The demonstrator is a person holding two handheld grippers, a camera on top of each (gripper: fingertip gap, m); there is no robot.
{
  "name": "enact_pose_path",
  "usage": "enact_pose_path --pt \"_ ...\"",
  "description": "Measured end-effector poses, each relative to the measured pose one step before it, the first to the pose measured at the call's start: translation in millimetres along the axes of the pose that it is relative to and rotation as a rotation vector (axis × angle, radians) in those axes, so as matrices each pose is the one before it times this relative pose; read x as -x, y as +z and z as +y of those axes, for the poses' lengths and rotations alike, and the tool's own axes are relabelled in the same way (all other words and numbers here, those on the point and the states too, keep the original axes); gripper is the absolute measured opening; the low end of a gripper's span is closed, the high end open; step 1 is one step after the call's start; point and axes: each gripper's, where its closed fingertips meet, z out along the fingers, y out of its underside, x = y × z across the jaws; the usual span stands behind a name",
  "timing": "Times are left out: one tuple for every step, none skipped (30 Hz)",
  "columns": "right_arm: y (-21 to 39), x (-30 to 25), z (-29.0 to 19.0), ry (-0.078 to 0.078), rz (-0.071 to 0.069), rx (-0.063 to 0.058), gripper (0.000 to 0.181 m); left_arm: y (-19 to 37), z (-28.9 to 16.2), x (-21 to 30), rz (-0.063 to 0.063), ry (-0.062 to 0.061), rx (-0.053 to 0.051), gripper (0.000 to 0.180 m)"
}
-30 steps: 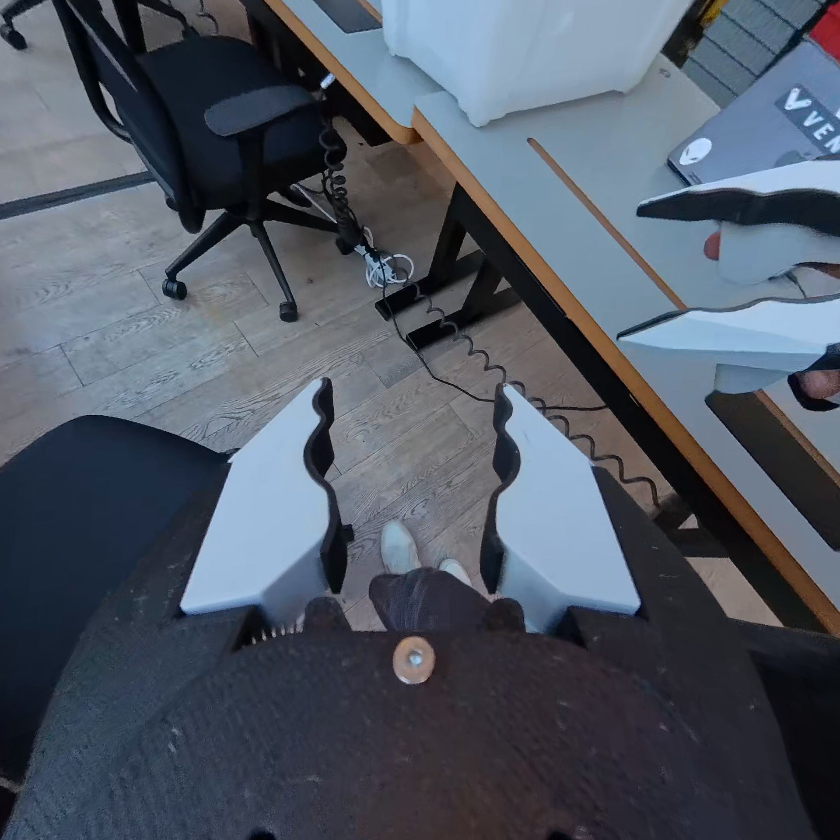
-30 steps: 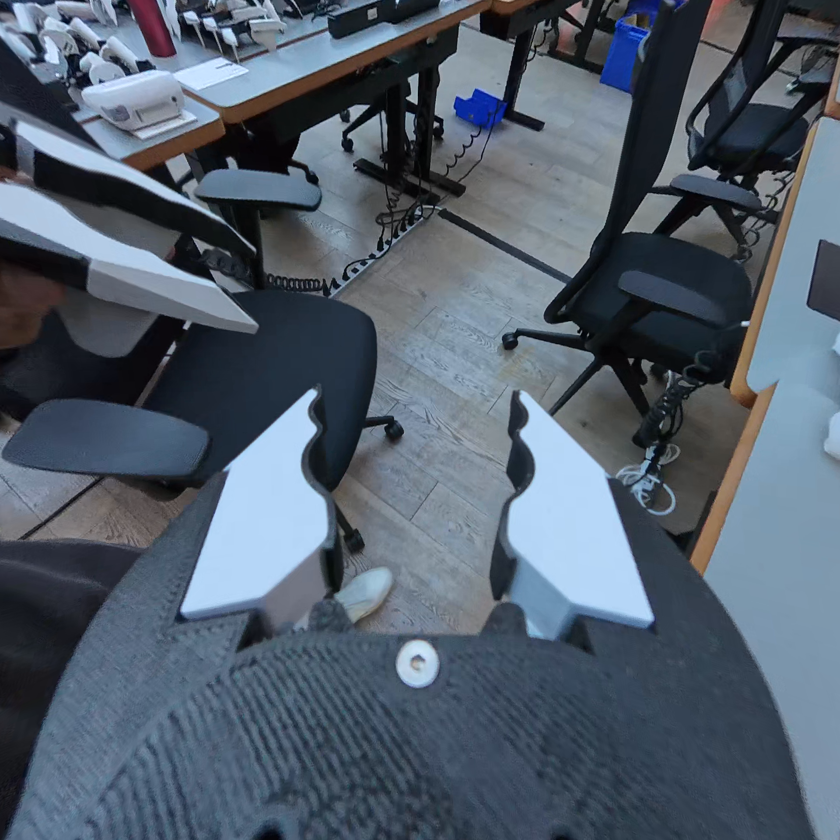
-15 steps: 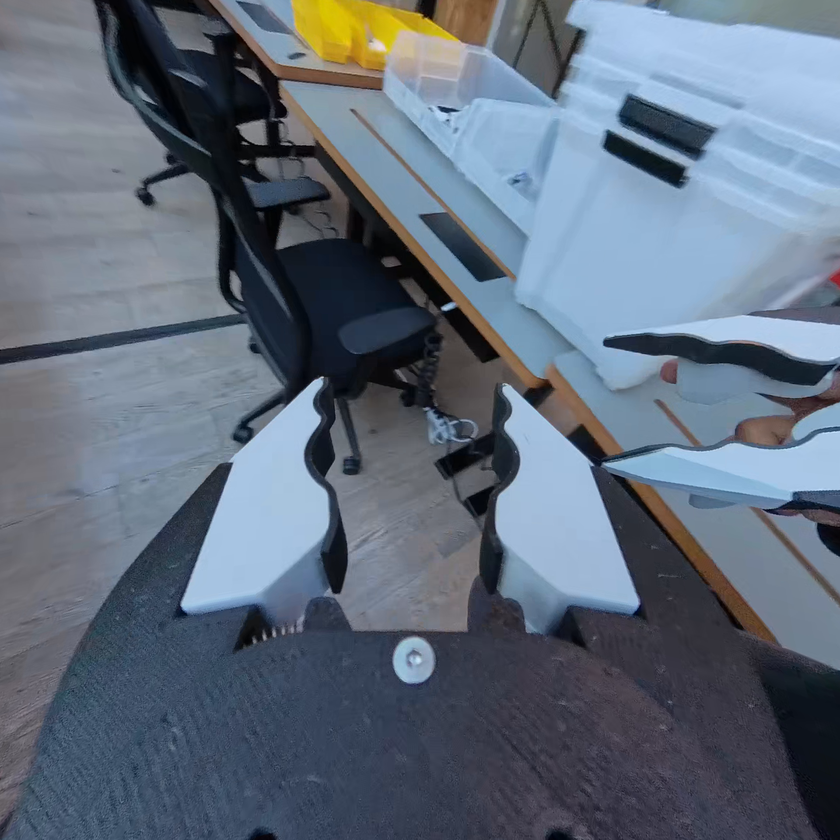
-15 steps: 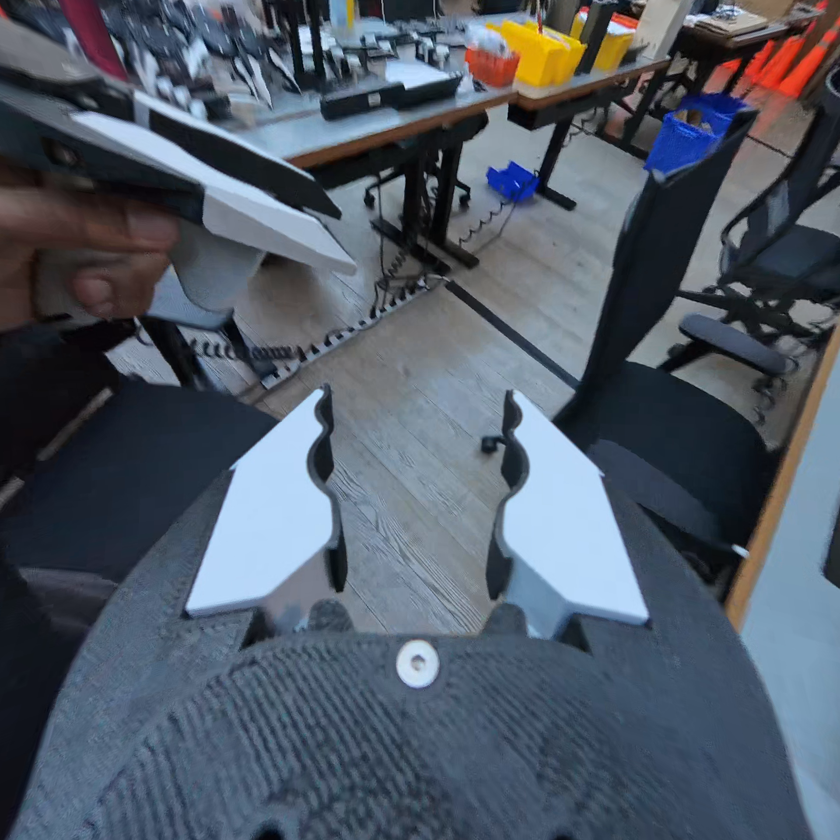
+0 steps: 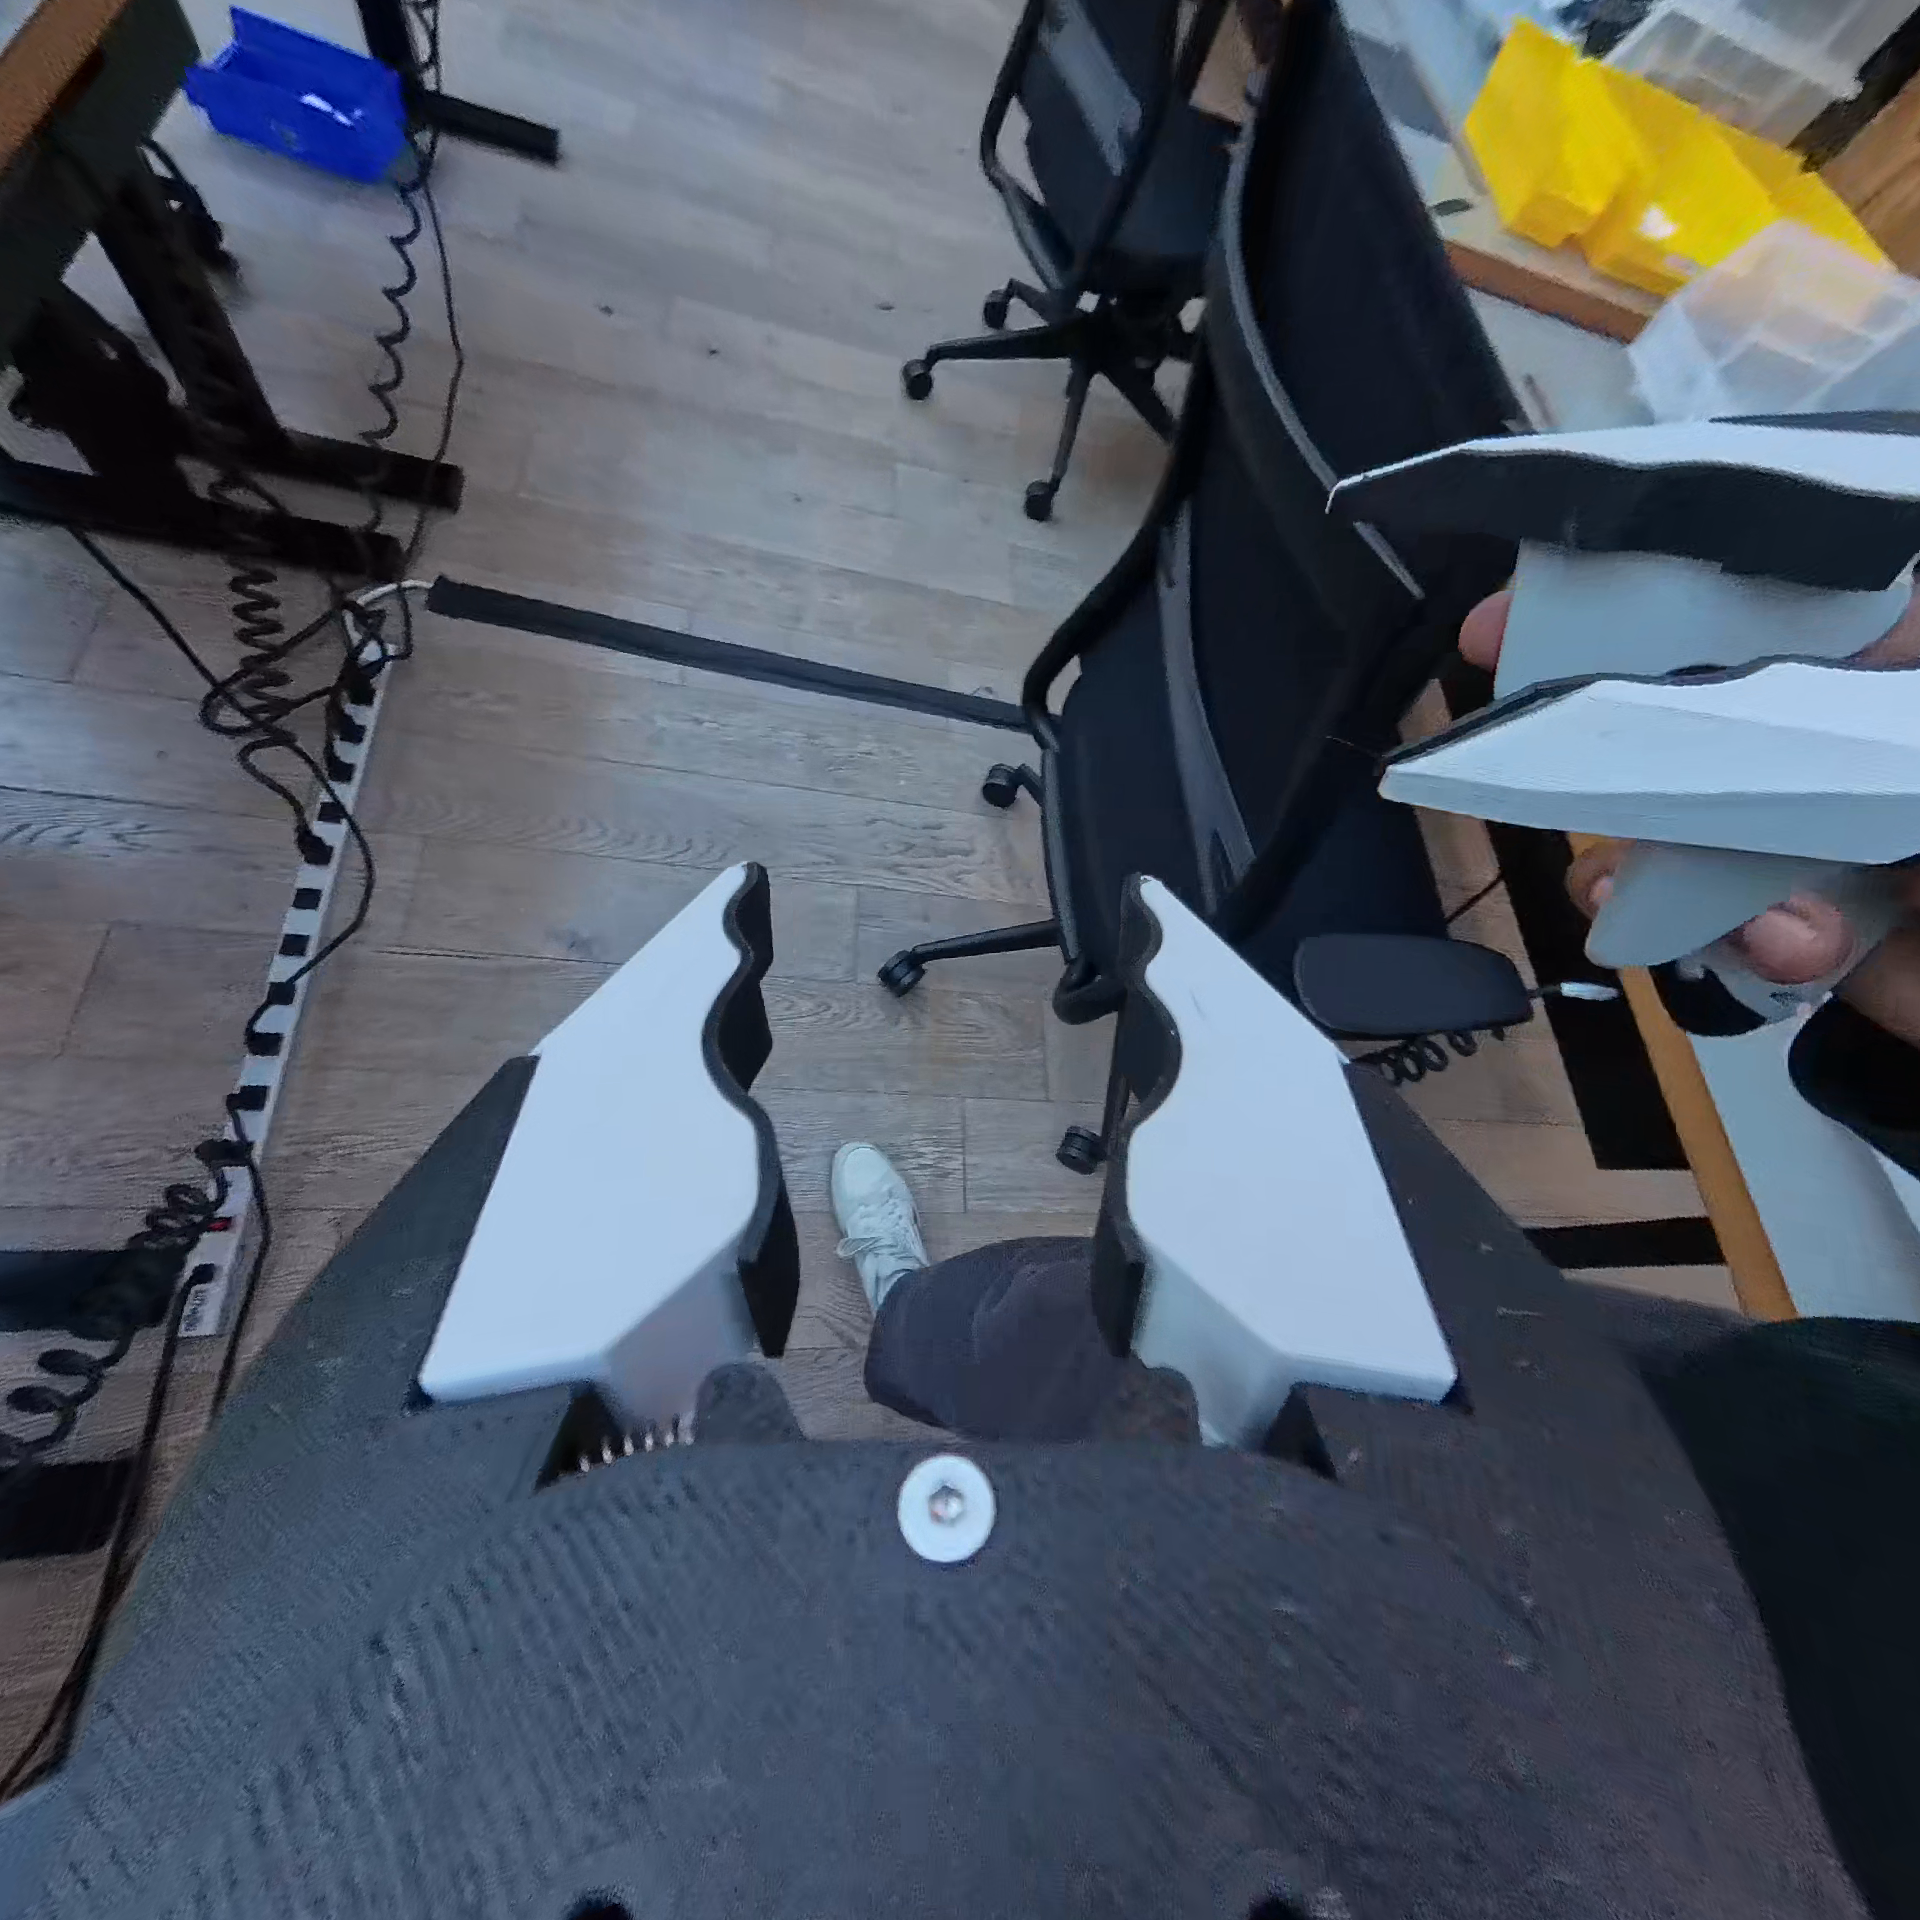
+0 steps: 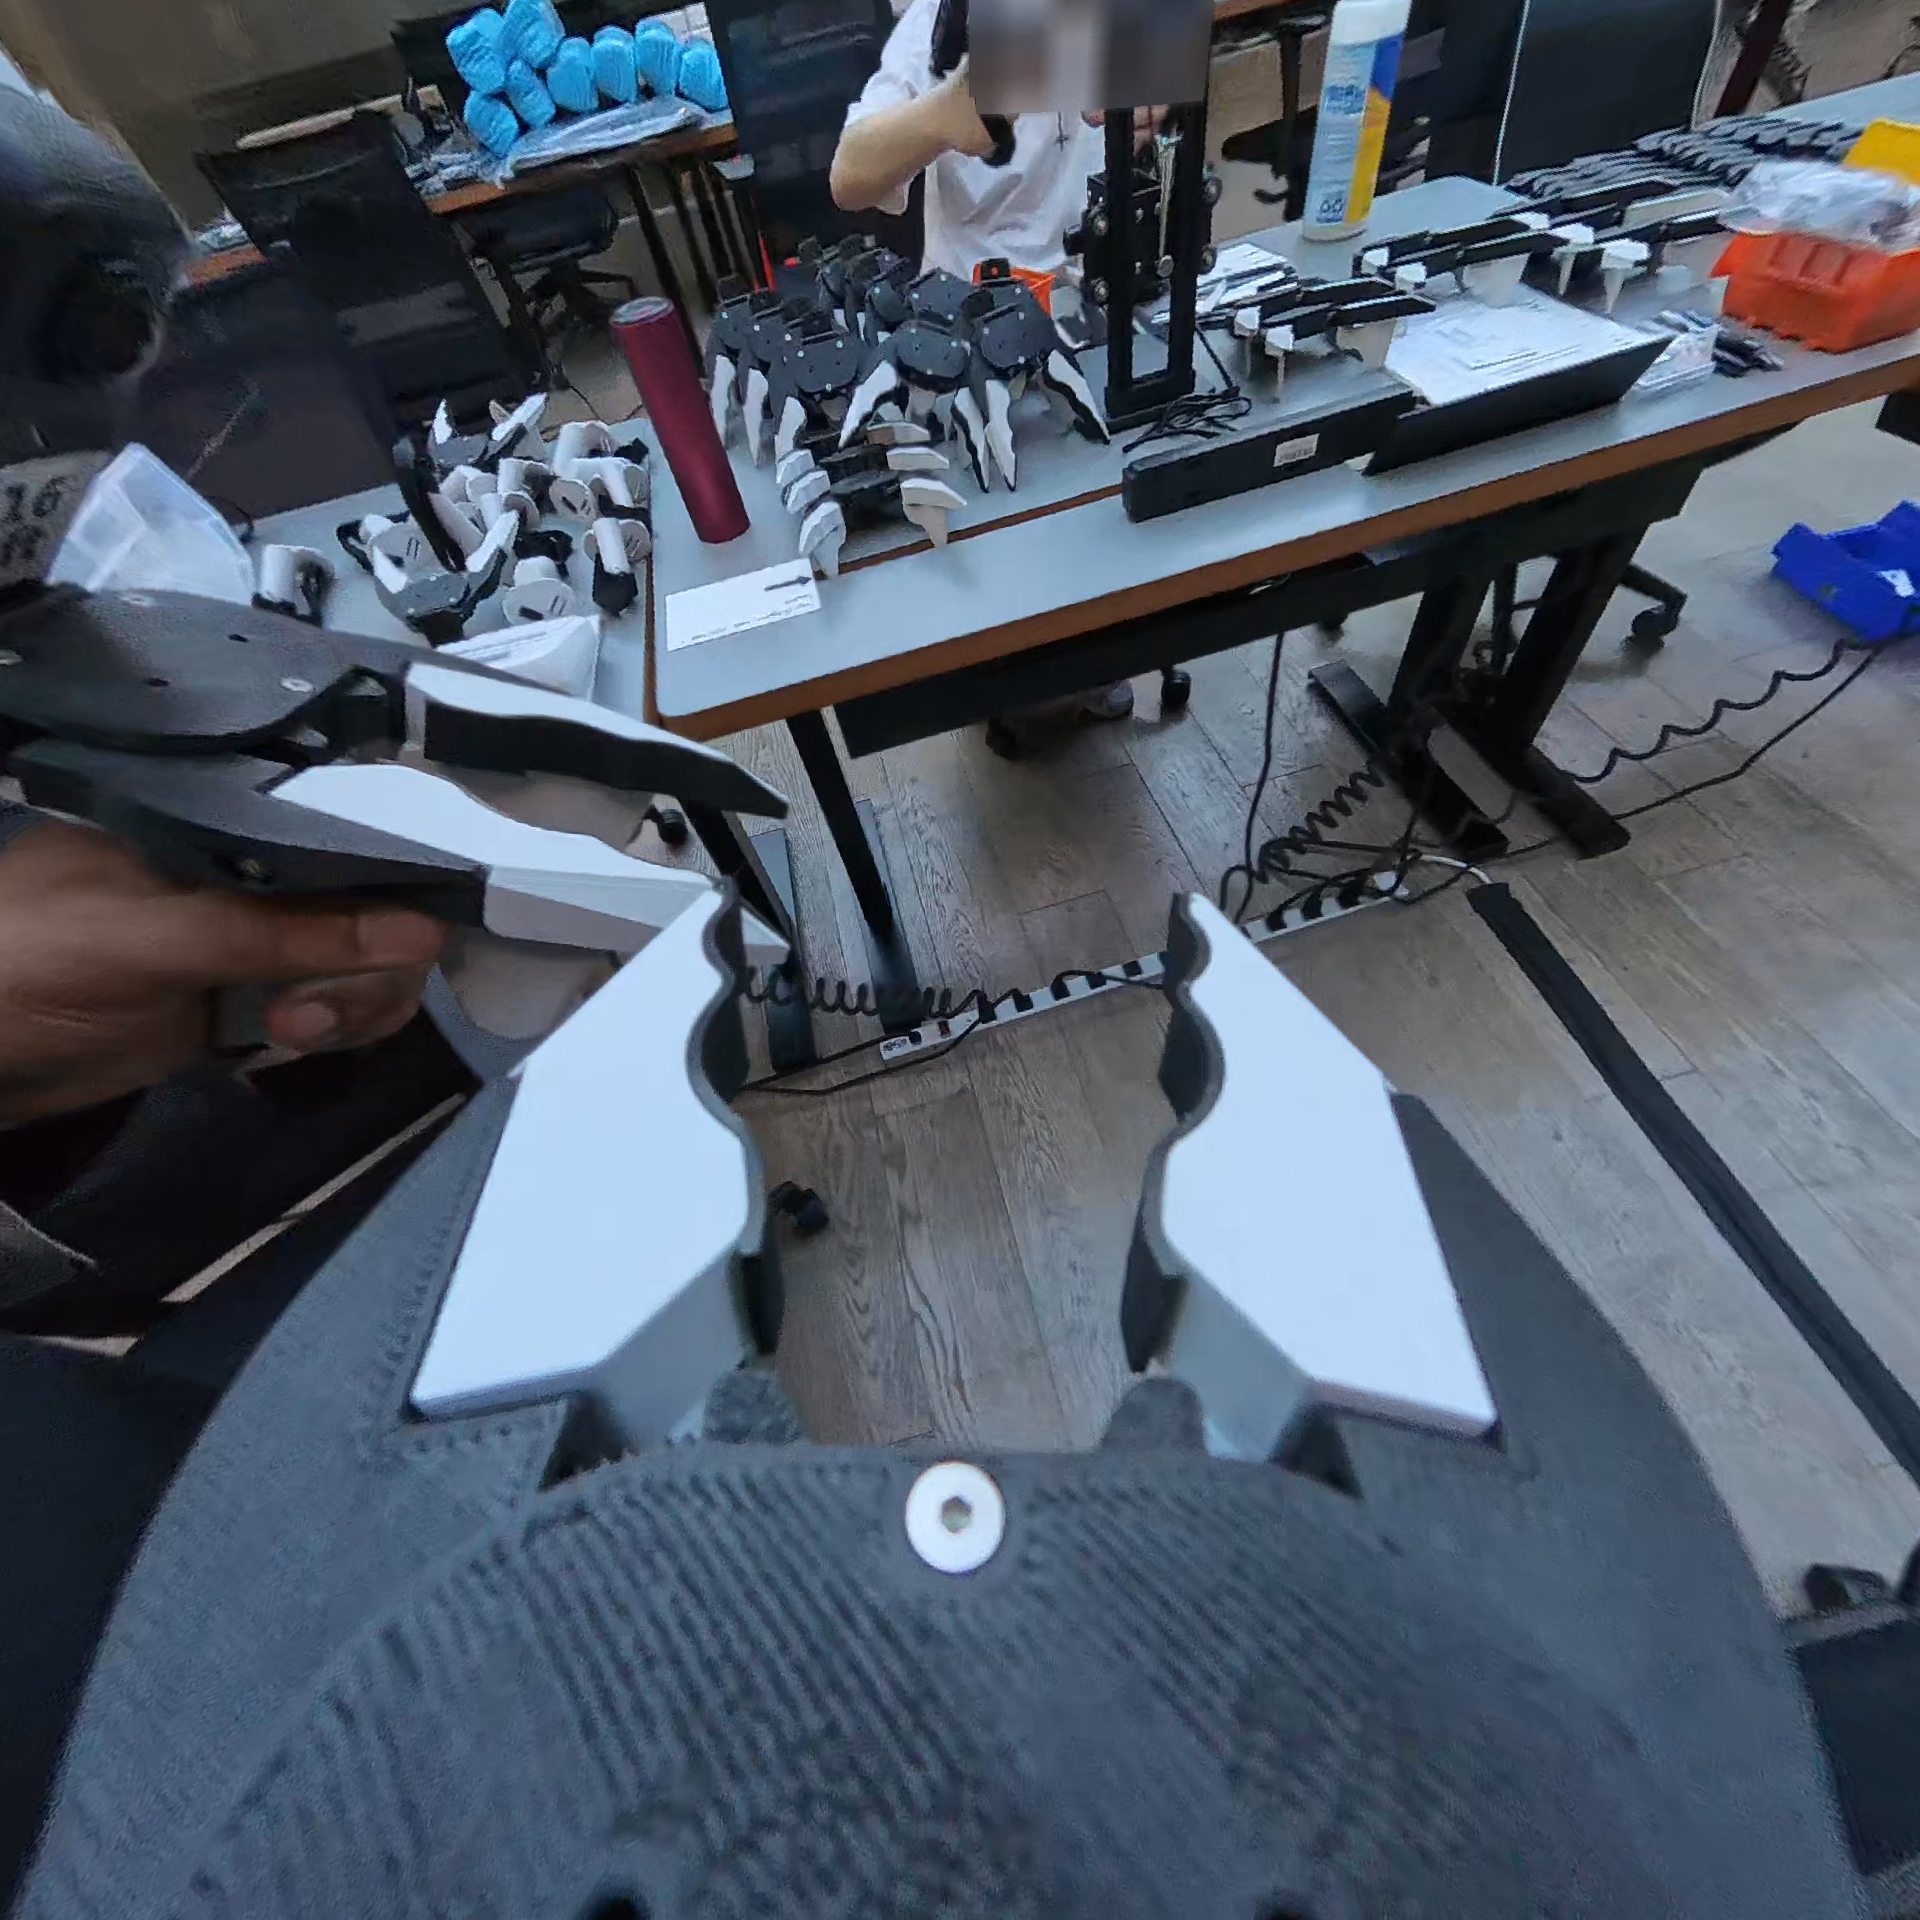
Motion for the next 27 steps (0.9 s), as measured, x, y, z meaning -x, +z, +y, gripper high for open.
enact_pose_path --pt "10.76 -18.73 -14.2 -0.0126 -0.0097 -0.0058 0.081 10.19 -19.44 7.58 -0.0109 0.0058 0.0031 0.066" --pt "10.73 -20.18 -15.04 -0.0097 -0.0046 -0.023 0.078 9.45 -21.77 6.55 -0.0077 0.0181 -0.0198 0.065" --pt "11.79 -20.83 -13.45 0.0012 -0.0036 -0.0289 0.074 10.84 -18.85 8.46 -0.0149 0.0238 -0.0163 0.064" --pt "13.35 -19.39 -10.88 0.0183 -0.0103 -0.0253 0.072 12.32 -14.04 10.63 -0.0213 0.0244 0.0007 0.064" --pt "13.42 -16.87 -7.87 0.0343 -0.0202 -0.0109 0.072 13.12 -9.23 12.9 -0.0278 0.0181 0.0169 0.064" --pt "13.45 -15.85 -6.75 0.0482 -0.0205 0.0042 0.074 11.93 -7.42 13.25 -0.0324 0.003 0.019 0.065" --pt "12.11 -13.7 -8.41 0.0549 -0.0223 0.0013 0.075 10.65 -8.25 10.62 -0.0198 -0.0135 0.0068 0.064" --pt "10.52 -11.08 -11.03 0.0503 -0.0275 -0.018 0.075 9.83 -9.14 7.23 -0.0001 -0.0218 -0.0072 0.064" --pt "9.62 -10.58 -11.04 0.0391 -0.024 -0.0285 0.075 11.08 -8.4 7.15 0.0035 -0.0215 -0.009 0.064" --pt "9.46 -12.53 -8.73 0.0252 -0.0107 -0.0234 0.074 13.08 -5.64 8.59 -0.0037 -0.0156 0.002 0.063" --pt "9.63 -14.44 -5.75 0.0108 0.0013 -0.0098 0.072 15.62 -4.49 9.94 -0.0068 -0.0068 0.0162 0.063" --pt "10.05 -15.48 -3.46 -0.0032 0.0065 0.0036 0.072 17.37 -5.42 10.16 -0.0023 0.0038 0.0219 0.063" --pt "11.01 -17.35 -2.51 -0.0159 0.014 0.0133 0.072 18.57 -9.51 11.35 0.0021 0.0102 0.0162 0.063" --pt "10.76 -19.6 -3.62 -0.0232 0.0236 0.0144 0.072 20.02 -14.9 11.67 0.0085 0.0112 0.0028 0.063" --pt "11.06 -21.58 -5.23 -0.0242 0.0322 0.0095 0.072 22.39 -18.77 12.62 0.0193 0.0094 -0.01 0.063" --pt "10.55 -21.92 -6.57 -0.0187 0.0383 0.0047 0.072 21.76 -20.5 10.07 0.0291 0.0084 -0.012 0.063" --pt "10.23 -22.24 -8.89 -0.0095 0.0422 -0.0037 0.072 21.93 -20.76 9.26 0.0345 0.0113 -0.0091 0.063" --pt "11.28 -23.87 -10.96 0.0007 0.045 -0.01 0.072 21.74 -20.21 9.83 0.0292 0.0171 -0.0064 0.063" --pt "12.3 -22.74 -12.51 0.0148 0.0427 -0.0029 0.072 20.96 -19.88 11.09 0.0196 0.0167 0.0 0.063" --pt "10.08 -18.34 -14.96 0.021 0.0278 -0.0039 0.072 19.09 -20.6 8.89 0.025 0.0084 0.0073 0.063" --pt "6.49 -13.74 -17.11 0.0082 0.0154 -0.0285 0.07 15.78 -22.77 4.8 0.0403 0.0106 -0.009 0.064" --pt "5.6 -13.82 -17.49 -0.0108 0.0229 -0.0441 0.066 15.91 -23.26 4.29 0.0416 0.0232 -0.0275 0.063" --pt "7.35 -19.09 -13.62 -0.0235 0.0406 -0.0379 0.062 17.7 -18.86 5.81 0.031 0.0312 -0.0176 0.061" --pt "8.56 -21.97 -8.68 -0.0261 0.0516 -0.0217 0.06 20.06 -13.73 6.8 0.0268 0.0341 0.0069 0.061" --pt "9.62 -22.98 -5.3 -0.0151 0.0536 -0.0098 0.06 21.81 -10.68 7.72 0.0262 0.03 0.0293 0.061" --pt "10.56 -21.65 -3.63 0.0011 0.0442 -0.0067 0.06 19.7 -11.42 6.52 0.0256 0.0235 0.0302 0.063" --pt "10.77 -20.2 -3.19 0.0135 0.0332 -0.0122 0.06 19.03 -15.51 7.14 0.0244 0.025 0.0044 0.063"
